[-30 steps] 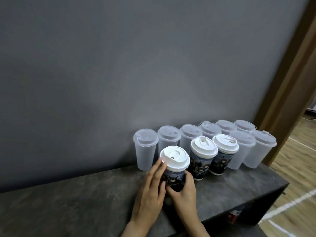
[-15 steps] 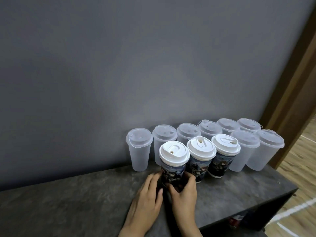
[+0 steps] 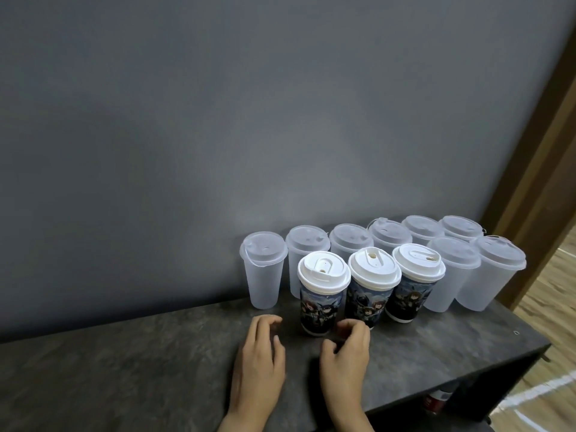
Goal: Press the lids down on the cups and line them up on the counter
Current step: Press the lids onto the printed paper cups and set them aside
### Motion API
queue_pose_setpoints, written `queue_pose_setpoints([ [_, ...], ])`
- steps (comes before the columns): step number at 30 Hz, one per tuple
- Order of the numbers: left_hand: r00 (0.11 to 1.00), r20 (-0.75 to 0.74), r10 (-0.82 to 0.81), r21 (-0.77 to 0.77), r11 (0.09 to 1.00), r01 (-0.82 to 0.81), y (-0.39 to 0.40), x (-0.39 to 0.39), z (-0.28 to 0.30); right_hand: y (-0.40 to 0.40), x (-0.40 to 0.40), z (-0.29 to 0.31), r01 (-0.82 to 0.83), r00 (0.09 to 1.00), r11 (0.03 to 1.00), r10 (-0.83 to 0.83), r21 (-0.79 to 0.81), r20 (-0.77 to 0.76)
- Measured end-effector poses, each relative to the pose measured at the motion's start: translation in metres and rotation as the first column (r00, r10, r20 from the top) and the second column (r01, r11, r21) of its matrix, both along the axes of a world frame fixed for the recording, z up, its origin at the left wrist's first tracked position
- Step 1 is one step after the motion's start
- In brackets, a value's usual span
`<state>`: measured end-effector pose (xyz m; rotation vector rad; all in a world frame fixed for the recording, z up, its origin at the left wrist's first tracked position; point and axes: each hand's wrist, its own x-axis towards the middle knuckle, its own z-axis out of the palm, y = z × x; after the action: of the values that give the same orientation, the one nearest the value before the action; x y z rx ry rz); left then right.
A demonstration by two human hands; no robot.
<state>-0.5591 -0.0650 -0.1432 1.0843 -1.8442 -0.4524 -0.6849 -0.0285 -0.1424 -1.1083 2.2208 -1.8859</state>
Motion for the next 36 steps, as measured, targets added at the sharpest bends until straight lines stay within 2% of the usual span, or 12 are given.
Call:
queue_pose_setpoints([
  [3,0.988,-0.030,0.151,0.007,0.989,-0.150,0.000,0.029,-0.004,0.005,0.011,0.004,-0.073,0.957,0.997,0.071,0.004,-0.282],
  [6,0.961,0.081,0.264,-0.019,0.965,-0.263,-0.003,0.084,-0.005,0.001,0.045,0.013,-0.270,0.818,0.952,0.307,0.148,-0.487],
  [10,0.899,0.189,0.395,0.006,0.915,-0.403,-0.004,0.182,-0.003,-0.021,0.112,0.012,-0.461,0.627,0.811,0.585,0.360,-0.515],
  [12,0.873,0.175,0.456,0.056,0.880,-0.471,0.000,0.232,-0.002,-0.033,0.146,0.007,-0.504,0.572,0.754,0.657,0.423,-0.491],
  [16,0.801,0.114,0.588,0.095,0.796,-0.598,0.016,0.331,0.008,-0.053,0.219,0.004,-0.575,0.510,0.692,0.720,0.436,-0.470],
  [18,0.707,0.101,0.700,0.017,0.709,-0.705,0.027,0.383,0.021,-0.061,0.263,0.005,-0.613,0.476,0.662,0.745,0.430,-0.468],
  [20,0.575,0.141,0.806,-0.137,0.591,-0.795,0.033,0.435,0.039,-0.066,0.308,0.002,-0.636,0.446,0.626,0.776,0.452,-0.447],
  [25,0.312,0.199,0.929,-0.430,0.369,-0.824,0.029,0.543,0.097,-0.073,0.398,-0.004,-0.702,0.353,0.534,0.835,0.470,-0.421],
  [28,0.164,0.265,0.950,-0.450,0.272,-0.851,0.019,0.589,0.124,-0.077,0.427,0.003,-0.691,0.327,0.524,0.841,0.497,-0.432],
  [31,-0.012,0.467,0.884,-0.260,0.124,-0.958,0.010,0.629,0.132,-0.090,0.429,0.001,-0.688,0.374,0.563,0.816,0.457,-0.442],
  [34,-0.025,0.633,0.774,-0.055,0.013,-0.998,0.007,0.650,0.123,-0.101,0.423,-0.006,-0.677,0.476,0.634,0.765,0.374,-0.434],
  [36,-0.021,0.682,0.731,-0.023,-0.008,-1.000,0.006,0.651,0.117,-0.104,0.420,-0.008,-0.657,0.514,0.663,0.743,0.360,-0.430],
])
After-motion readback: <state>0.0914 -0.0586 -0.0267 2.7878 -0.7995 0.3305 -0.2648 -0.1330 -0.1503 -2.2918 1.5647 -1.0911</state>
